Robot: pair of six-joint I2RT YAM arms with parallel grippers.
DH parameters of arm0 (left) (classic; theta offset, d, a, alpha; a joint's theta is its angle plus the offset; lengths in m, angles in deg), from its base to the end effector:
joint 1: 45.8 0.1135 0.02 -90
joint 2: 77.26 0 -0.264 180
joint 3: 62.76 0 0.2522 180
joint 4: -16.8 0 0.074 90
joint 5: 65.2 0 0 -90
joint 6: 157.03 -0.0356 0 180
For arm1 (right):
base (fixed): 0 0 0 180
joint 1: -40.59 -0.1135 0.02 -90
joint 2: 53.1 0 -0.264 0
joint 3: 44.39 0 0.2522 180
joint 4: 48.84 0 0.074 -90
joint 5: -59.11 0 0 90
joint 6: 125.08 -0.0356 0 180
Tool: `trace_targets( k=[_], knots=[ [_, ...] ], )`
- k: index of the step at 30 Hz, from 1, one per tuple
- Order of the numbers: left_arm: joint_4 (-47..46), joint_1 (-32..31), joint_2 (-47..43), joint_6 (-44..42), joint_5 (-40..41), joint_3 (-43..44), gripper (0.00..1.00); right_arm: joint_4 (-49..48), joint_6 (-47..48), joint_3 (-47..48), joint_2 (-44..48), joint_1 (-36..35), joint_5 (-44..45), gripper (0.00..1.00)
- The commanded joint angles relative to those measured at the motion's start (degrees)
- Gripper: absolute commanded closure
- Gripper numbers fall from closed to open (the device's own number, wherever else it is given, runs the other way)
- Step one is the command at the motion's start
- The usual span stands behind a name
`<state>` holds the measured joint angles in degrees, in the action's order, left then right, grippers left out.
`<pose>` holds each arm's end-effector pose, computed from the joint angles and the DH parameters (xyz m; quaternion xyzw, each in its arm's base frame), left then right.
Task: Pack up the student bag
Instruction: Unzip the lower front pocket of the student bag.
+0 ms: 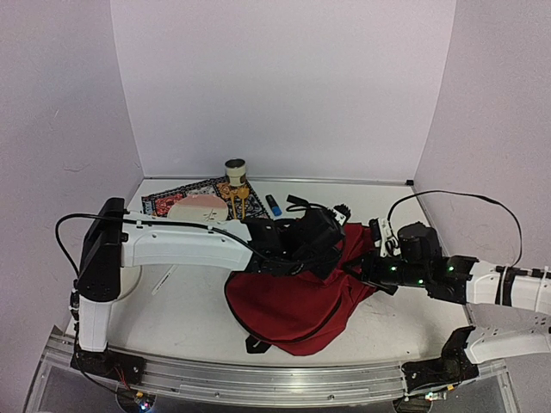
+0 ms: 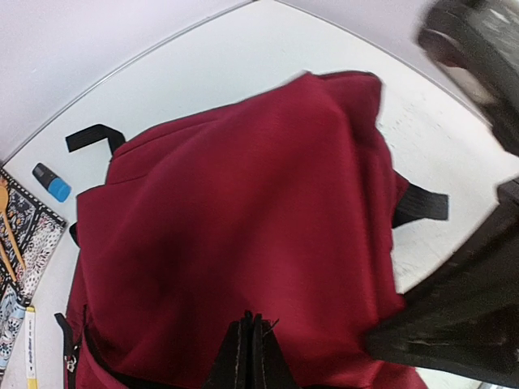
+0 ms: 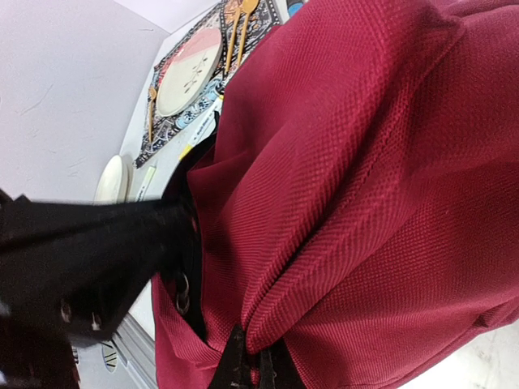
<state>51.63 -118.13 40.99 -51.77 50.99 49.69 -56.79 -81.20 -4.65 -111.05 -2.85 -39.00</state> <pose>0.1595 -0.4490 0.2516 0.3396 0.8227 -0.1329 0.4361 0.1614 0.1597 0.2390 -0.0274 0.7664 0.4889 0.4157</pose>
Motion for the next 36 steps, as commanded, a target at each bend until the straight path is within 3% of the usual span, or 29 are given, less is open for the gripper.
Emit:
trace_targets(
  k=[1, 13, 23, 26, 30, 33, 36],
  knots=[
    [0.70, 4.11, -5.36, 4.15, 3.78, -3.68, 1.00, 4.80, 1.88, 2.48, 4.47, -0.77, 4.82, 1.00],
    [-0.62, 15.03, -9.03, 11.04, 5.20, -16.07, 1.00, 18.38, 2.22, 0.42, 12.52, 2.92, 20.79, 1.00],
    [-5.23, 19.77, -10.27, 15.64, 0.52, -24.03, 1.00, 21.62, 6.90, 1.06, 14.81, 12.13, 18.90, 1.00],
    [-8.69, 19.48, -12.64, 15.57, -4.53, -25.91, 0.88, 20.82, 10.51, 3.00, 12.17, 12.12, 12.67, 0.96],
    [-13.32, 17.42, -16.89, 14.44, -8.45, -28.00, 0.71, 20.43, 14.65, 5.30, 11.23, 12.14, 4.10, 0.70],
    [-13.84, 15.69, -18.84, 13.83, -8.88, -27.58, 0.58, 24.35, 16.82, 8.88, 10.96, 12.13, 2.77, 0.58],
    [-14.04, 14.75, -19.90, 13.94, -10.14, -26.28, 0.36, 28.06, 18.90, 12.74, 10.10, 12.09, 2.23, 0.48]
  ],
)
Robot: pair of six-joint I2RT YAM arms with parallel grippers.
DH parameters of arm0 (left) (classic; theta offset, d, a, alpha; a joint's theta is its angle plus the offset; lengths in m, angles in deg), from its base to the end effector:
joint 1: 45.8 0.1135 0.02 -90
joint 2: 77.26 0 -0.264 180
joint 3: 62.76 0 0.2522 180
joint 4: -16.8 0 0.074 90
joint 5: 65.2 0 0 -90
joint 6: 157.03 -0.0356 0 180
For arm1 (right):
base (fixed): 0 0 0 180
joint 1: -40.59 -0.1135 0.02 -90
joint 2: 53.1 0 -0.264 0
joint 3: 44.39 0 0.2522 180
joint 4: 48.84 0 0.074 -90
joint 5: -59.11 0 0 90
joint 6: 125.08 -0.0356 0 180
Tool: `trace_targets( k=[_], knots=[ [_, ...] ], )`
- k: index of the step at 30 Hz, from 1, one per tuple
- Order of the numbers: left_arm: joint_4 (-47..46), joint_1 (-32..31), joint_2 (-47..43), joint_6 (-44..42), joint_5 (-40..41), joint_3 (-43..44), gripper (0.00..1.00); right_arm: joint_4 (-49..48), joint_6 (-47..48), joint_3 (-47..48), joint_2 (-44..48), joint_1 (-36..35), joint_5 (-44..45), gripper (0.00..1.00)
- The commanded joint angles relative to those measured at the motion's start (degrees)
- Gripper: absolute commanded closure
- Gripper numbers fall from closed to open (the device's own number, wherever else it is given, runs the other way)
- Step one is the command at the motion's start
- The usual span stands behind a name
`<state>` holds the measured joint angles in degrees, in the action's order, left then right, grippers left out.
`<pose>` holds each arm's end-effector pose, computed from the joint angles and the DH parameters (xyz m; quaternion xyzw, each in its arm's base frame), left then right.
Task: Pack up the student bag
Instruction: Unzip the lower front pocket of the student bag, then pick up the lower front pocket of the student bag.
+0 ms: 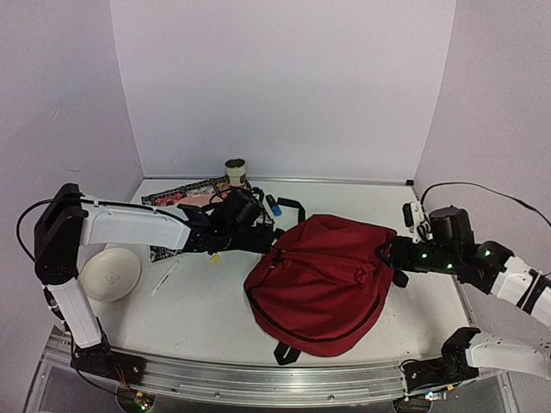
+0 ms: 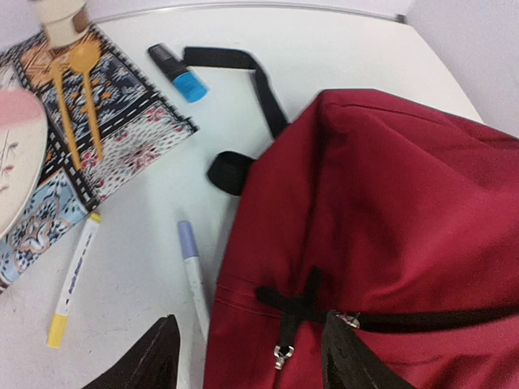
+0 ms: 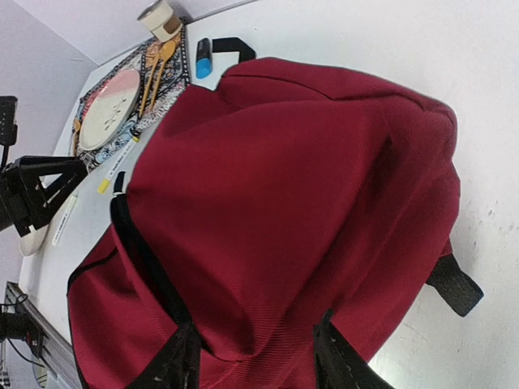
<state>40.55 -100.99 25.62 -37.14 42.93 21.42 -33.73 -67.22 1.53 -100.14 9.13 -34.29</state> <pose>0.2359 -0.3199 0.2172 0.1359 0.8957 -0.1629 0.3908 0.1673 0.1048 0.2712 -0.0131 0.7996 0.3363 0.4974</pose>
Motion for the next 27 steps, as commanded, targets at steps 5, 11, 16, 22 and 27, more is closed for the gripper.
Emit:
trace_targets(
  k=[5, 11, 16, 22, 27],
  knots=[
    [-3.39, -4.71, -2.53, -5.44, -3.81, 5.29, 0.33, 7.63, 7.61, 11.40, -3.34, -0.15, -3.26, 0.38],
    [-4.89, -5.45, 4.87, -9.89, -8.81, 10.81, 0.40, 8.55, 10.06, 15.14, -7.67, -1.05, -2.80, 0.32],
    [-4.74, -5.86, 8.16, -10.72, -10.21, 11.87, 0.49, 8.91, 11.97, 18.26, -12.04, -2.50, -1.79, 0.29],
    [-4.76, -8.09, 8.51, -9.89, -9.68, 8.20, 0.55, 9.51, 14.44, 21.94, -17.91, -4.81, -0.56, 0.28],
    [-5.33, -10.32, 8.58, -8.73, -7.31, 4.71, 0.61, 10.97, 16.45, 24.70, -22.17, -6.58, 0.97, 0.27]
  ],
)
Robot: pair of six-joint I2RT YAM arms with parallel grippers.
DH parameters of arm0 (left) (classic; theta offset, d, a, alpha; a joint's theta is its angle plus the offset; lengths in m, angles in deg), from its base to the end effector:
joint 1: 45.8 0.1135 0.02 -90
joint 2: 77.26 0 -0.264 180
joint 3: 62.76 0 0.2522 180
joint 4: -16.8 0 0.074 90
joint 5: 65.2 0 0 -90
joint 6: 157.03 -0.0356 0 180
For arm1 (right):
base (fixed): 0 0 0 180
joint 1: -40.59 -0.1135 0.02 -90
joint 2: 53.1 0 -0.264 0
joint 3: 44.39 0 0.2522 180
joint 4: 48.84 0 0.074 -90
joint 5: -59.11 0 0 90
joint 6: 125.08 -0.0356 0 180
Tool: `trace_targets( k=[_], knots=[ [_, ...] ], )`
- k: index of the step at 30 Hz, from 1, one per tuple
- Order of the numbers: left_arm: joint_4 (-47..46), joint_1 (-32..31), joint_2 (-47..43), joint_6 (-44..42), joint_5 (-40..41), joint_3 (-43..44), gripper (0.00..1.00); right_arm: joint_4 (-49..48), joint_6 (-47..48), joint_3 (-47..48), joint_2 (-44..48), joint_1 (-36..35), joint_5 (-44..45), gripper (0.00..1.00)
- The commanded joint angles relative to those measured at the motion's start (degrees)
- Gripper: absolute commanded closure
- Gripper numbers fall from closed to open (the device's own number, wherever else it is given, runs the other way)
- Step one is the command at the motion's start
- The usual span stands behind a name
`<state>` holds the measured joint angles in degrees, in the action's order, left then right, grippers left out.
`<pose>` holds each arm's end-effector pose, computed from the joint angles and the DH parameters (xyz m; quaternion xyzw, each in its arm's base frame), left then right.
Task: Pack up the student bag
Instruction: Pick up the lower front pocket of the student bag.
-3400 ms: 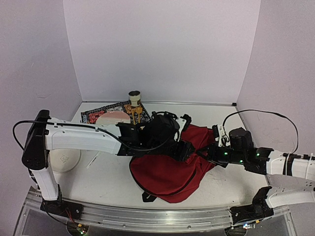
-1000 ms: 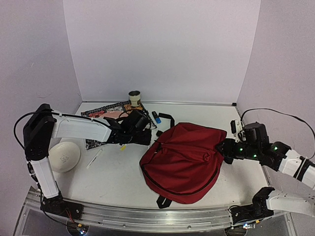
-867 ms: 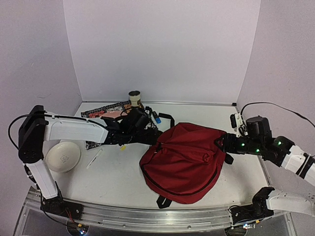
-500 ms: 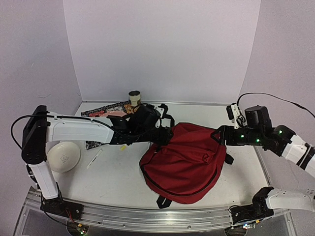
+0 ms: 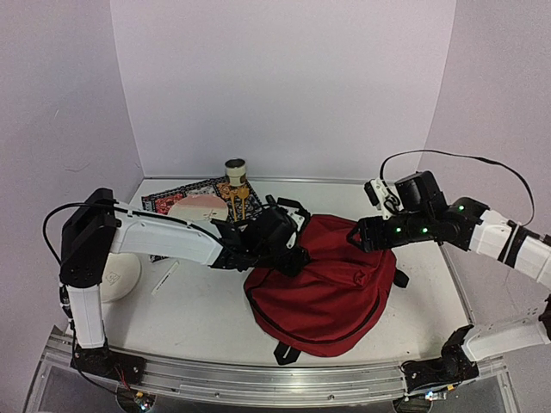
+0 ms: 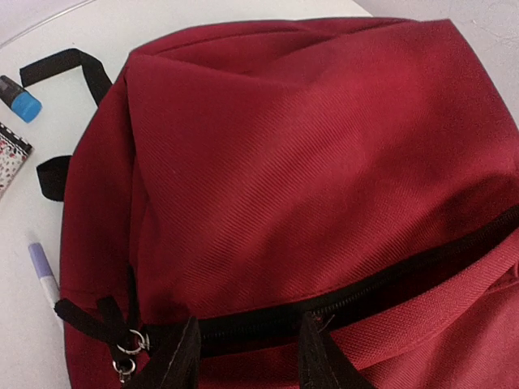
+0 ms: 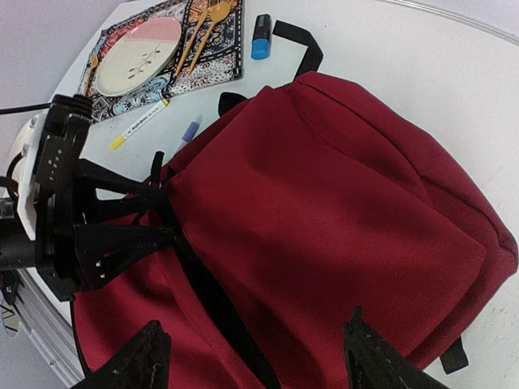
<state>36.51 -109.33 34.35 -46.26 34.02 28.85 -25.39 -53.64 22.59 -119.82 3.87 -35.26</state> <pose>0.2004 -0.3897 0.2030 0.2971 0.8527 -0.2303 0.3628 0.2136 0.1627 0.3140 -0.1524 0.8204 0.2834 0.4726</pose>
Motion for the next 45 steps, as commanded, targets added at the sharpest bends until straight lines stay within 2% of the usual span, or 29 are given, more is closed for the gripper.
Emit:
trace_targets(
  k=[1, 8, 17, 24, 32, 37, 42, 45],
  knots=[
    [-1.61, -2.54, -0.35, 0.59, 2.34, -3.43, 0.61, 2.95, 3.36, 4.04, -3.25, -1.63, 2.24, 0.27],
    [-6.58, -5.48, -2.14, 2.97, 5.99, -9.60, 0.60, 5.90, 6.80, 5.88, -9.19, -5.57, 4.69, 0.23],
    [-15.07, -5.75, -3.92, 6.45, 6.34, -15.30, 0.60, 9.68, 9.12, 8.76, -16.24, -9.48, 13.48, 0.19],
    [-19.32, -7.01, -1.68, 8.86, 4.78, -16.48, 0.60, 9.98, 9.33, 11.94, -23.05, -12.65, 20.00, 0.12],
    [-20.54, -7.20, -1.48, 9.36, 3.99, -17.07, 0.61, 11.73, 8.98, 14.51, -29.01, -13.74, 31.27, 0.12],
    [-20.64, -7.20, -1.46, 10.61, 3.79, -18.21, 0.61, 15.83, 6.76, 16.91, -29.03, -14.07, 40.73, 0.23],
    [-20.54, -7.15, -1.85, 11.41, 4.04, -18.91, 0.61, 16.93, 6.98, 17.77, -25.31, -14.66, 45.75, 0.47],
    [-20.54, -7.16, -2.61, 11.64, 3.75, -18.77, 0.61, 17.02, 7.24, 17.78, -23.45, -14.77, 45.83, 0.57]
  ],
)
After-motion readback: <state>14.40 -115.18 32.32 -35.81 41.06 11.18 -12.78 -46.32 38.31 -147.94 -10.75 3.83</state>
